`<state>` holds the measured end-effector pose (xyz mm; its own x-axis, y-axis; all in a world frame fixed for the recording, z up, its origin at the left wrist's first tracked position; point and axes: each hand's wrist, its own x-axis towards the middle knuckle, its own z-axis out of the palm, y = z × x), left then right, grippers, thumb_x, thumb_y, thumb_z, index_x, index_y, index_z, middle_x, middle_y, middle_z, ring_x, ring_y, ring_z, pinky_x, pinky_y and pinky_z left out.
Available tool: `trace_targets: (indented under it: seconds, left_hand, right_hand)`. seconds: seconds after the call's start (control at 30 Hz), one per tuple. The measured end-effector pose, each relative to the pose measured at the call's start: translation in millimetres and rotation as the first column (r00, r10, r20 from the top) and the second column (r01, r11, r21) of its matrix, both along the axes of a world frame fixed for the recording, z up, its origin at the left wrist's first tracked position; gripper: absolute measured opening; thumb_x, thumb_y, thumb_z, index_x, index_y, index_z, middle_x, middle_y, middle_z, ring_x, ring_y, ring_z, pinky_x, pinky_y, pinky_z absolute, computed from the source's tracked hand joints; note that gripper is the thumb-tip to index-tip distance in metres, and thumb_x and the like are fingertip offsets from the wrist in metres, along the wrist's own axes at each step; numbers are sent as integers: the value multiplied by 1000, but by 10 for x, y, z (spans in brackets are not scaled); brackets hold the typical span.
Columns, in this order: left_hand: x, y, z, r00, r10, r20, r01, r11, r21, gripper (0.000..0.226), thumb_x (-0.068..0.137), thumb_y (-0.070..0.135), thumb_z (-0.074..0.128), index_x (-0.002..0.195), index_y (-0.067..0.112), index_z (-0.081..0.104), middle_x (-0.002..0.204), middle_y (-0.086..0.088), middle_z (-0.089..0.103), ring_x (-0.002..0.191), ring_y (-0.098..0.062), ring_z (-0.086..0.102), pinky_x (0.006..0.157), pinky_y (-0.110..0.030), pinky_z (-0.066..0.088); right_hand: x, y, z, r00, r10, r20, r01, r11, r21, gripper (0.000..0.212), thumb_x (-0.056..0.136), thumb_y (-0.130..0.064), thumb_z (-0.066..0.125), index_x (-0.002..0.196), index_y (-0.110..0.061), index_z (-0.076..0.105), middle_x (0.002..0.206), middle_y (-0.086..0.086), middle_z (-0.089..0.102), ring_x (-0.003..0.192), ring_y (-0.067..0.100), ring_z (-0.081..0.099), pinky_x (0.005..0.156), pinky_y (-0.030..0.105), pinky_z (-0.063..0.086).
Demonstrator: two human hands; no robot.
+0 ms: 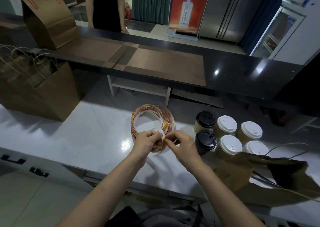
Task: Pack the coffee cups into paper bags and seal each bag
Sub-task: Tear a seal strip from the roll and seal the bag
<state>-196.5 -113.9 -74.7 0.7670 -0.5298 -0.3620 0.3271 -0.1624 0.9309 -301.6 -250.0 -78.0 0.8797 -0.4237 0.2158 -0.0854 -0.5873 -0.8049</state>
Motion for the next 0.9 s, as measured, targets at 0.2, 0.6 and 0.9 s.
trace_targets:
  seconds: [0.2,0.6,0.9]
  left_hand:
    - [-8,11,-12,999,12,-30,-13,1000,-13,23,97,17,68,88,-4,73,78,-15,69,72,-23,67,74,-37,62]
    - [150,29,-124,975,186,-125,-182,982,39,23,101,13,59,94,-3,74,86,-19,77,76,-26,75,66,-31,59]
    - [356,74,-266,932,326,-156,-319,945,70,19,99,12,63,92,-2,74,83,-16,75,75,-25,69,73,-36,60]
  right_hand:
    - [-11,7,-22,999,18,41,-11,986,-168,9,89,-11,80,91,-16,73,88,-9,65,82,8,61,71,17,49]
    - [-121,-42,136,999,-13,33,12,999,35,18,92,-10,70,88,-27,64,93,-14,63,95,14,61,77,26,49]
    - [-198,-78,246,998,-28,59,20,992,124,19,86,-10,60,81,-27,54,99,-7,67,102,17,63,81,39,50]
